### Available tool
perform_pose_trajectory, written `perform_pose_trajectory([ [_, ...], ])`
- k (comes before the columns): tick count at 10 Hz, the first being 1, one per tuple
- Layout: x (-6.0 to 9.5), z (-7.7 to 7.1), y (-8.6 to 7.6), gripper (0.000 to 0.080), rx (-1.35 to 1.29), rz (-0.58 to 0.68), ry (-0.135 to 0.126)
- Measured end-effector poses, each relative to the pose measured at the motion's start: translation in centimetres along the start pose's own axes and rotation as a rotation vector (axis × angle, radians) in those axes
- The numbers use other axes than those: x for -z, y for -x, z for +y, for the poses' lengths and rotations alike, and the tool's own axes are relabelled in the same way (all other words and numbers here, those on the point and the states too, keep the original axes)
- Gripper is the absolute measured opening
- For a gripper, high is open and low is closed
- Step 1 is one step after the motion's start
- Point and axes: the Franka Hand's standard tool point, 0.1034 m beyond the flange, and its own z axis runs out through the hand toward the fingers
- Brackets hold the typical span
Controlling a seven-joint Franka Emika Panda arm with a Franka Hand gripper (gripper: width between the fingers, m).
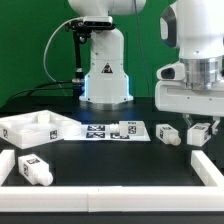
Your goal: Assemble one leg
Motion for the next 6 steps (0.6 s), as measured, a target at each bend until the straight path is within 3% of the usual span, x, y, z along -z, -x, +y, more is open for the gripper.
perform_pose_trajectory([
  [3,-0.5,0.0,0.4,0.0284,0.017,0.004,0.005],
  [5,-1.6,0.3,2.5,0.0285,0.1,-0.011,0.039],
  [6,-2.5,1.0,2.9,0.0285,0.099,0.002,0.032],
])
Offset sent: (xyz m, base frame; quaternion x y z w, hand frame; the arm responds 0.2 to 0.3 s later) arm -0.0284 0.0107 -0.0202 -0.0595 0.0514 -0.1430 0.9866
